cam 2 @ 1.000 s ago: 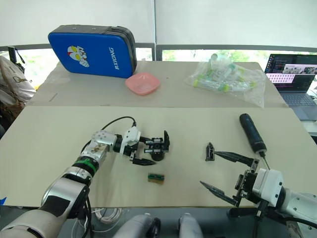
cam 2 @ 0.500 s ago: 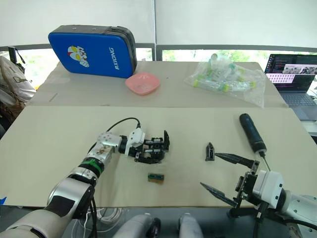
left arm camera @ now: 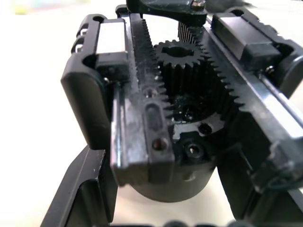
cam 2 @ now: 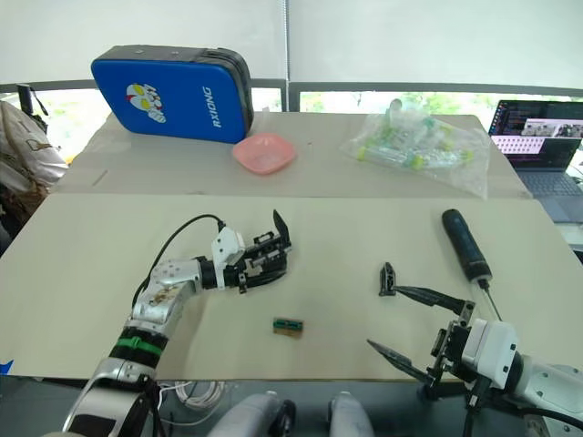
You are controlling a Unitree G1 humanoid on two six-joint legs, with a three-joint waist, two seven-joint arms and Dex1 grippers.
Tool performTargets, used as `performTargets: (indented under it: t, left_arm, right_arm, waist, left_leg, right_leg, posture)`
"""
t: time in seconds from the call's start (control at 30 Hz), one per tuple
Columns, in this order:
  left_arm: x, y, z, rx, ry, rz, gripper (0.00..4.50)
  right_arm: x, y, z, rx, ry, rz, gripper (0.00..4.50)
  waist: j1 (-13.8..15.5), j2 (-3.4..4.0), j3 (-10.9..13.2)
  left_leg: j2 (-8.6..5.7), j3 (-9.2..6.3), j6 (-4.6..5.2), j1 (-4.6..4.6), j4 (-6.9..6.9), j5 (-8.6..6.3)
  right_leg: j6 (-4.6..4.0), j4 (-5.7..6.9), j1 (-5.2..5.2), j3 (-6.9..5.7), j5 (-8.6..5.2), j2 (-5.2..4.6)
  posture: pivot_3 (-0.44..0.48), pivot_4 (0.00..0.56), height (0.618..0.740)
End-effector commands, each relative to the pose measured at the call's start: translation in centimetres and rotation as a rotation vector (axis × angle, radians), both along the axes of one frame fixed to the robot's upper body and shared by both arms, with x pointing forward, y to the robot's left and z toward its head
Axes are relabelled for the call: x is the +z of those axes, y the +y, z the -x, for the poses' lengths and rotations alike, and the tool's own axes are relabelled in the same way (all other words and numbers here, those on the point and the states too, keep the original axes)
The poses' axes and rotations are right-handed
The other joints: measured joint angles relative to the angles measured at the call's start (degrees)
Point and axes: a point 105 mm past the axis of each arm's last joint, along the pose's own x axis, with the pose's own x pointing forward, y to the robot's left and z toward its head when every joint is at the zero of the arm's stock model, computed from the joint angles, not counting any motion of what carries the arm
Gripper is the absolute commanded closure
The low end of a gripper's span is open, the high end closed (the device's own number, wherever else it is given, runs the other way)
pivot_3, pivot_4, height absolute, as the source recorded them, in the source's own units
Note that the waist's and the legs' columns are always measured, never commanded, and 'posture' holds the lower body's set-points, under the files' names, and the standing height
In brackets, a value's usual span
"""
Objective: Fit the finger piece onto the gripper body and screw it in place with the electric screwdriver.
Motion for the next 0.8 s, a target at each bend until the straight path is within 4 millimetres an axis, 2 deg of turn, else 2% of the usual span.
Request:
performTargets:
  t: [0.03,0.27,0.63,0.77,0.8]
  left_arm:
    - [1.5,-1.8,1.6,0.04,-0.041,0.039,2.16]
    - [0.1,-2.5,1.5,0.166,-0.011,0.026,2.16]
    - [-2.7,-3.1,2.4,0.17,0.047,-0.03,2.16]
    - [-3.0,-2.4,2.6,0.15,0.082,-0.036,0.26]
    - [-2.9,-2.1,2.7,0.139,0.076,-0.04,0.07]
  right_arm:
    - [0.5,0.2,0.1,0.016,-0.039,-0.007,0.0]
    - [0.4,0.3,0.0,0.036,-0.034,-0.007,0.0]
    - [0.4,0.3,-0.2,0.047,-0.036,0.001,0.0]
    - [0.4,0.2,-0.2,0.049,-0.036,0.003,0.0]
    - [0.4,0.2,-0.3,0.048,-0.038,0.002,0.0]
  waist:
    - [0.1,0.01,0.0]
    - [0.3,0.0,0.0]
    - [0.4,0.01,0.0]
    - [0.3,0.02,0.0]
    - [0.3,0.02,0.0]
  left_leg:
    - [0.0,0.0,0.0,0.02,0.0,0.0]
    - [0.03,0.0,-0.16,0.03,0.0,0.09]
    - [0.04,0.0,-0.16,0.1,0.0,0.09]
    - [0.04,0.0,-0.13,0.1,0.0,0.07]
    - [0.04,0.0,-0.13,0.11,0.0,0.07]
  right_leg:
    - [0.0,0.0,0.0,0.0,0.0,0.0]
    - [-0.02,0.08,0.02,-0.02,0.01,0.01]
    - [-0.03,0.09,0.06,-0.03,0.01,0.01]
    - [-0.02,0.07,0.06,-0.02,0.01,0.01]
    - [-0.02,0.07,0.06,-0.02,0.01,0.01]
  posture:
    - [0.0,0.15,0.74]
    - [0.0,0.15,0.74]
    - [0.0,0.15,0.74]
    - [0.0,0.15,0.74]
    - [0.0,0.15,0.74]
